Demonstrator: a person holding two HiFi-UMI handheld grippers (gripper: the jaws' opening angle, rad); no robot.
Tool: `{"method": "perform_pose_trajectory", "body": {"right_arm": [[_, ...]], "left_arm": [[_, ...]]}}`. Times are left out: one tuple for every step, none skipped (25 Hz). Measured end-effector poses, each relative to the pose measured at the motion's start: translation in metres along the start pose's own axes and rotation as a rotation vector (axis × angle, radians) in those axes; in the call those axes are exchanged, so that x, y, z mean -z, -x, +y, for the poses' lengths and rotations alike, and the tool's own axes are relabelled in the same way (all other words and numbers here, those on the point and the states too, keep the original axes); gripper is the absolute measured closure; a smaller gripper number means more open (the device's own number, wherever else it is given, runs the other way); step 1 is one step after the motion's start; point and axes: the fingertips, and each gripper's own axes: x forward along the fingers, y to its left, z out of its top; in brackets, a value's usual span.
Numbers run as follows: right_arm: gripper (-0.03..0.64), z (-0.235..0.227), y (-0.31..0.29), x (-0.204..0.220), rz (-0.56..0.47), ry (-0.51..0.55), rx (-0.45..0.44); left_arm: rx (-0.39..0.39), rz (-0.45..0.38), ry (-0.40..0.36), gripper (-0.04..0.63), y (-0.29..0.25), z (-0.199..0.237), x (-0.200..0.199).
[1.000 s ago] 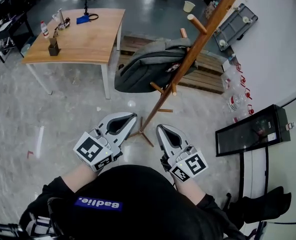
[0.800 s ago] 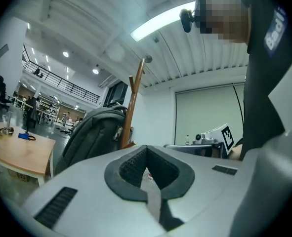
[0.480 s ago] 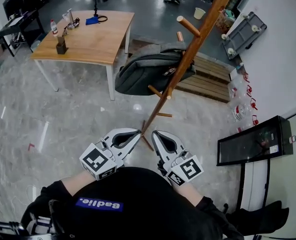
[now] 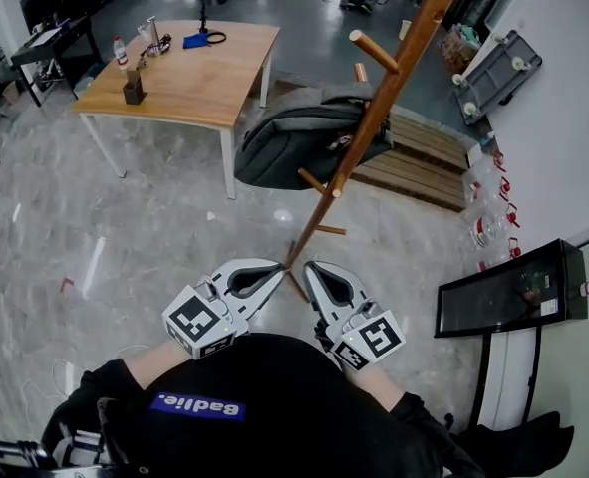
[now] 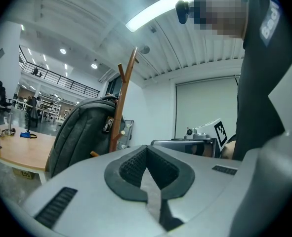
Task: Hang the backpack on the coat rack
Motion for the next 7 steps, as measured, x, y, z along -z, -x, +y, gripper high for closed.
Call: {"method": "perform_pose_trajectory", "body": {"right_arm": [[0.62, 0.0, 0.0004, 0.0008, 0.001, -0.002, -0.001], [0.62, 0.0004, 0.0005, 0.0014, 0.002, -0.003, -0.002], [0.62, 0.0009, 0.0005, 0.0018, 0.003, -0.004, -0.003], [0.62, 0.0015, 0.0009, 0.002, 0.003, -0.005, -0.003], [0.62, 0.0019, 0.0014, 0.002, 0.003, -0.006, -0.004], [0.62, 0.0023, 0.0021, 0.002, 0.003, -0.006, -0.004], [0.62, 0.0026, 0.0028, 0.0019, 0.002, -0.006, -0.004]], "left_arm": [[0.002, 0.004, -0.001, 0.586, -0.0004, -0.0007, 0.0013], [0.003, 0.008, -0.001, 0.586, -0.0004, -0.001, 0.0025], [0.004, 0.012, 0.0, 0.586, -0.0001, -0.0013, 0.0035], [0.005, 0.014, 0.001, 0.586, 0.0002, -0.0018, 0.0042], [0.006, 0.017, 0.002, 0.586, 0.0003, -0.0024, 0.0048], [0.006, 0.018, 0.002, 0.586, 0.0004, -0.0032, 0.0051], [0.007, 0.02, 0.002, 0.586, 0.0004, -0.0039, 0.0055]]}}
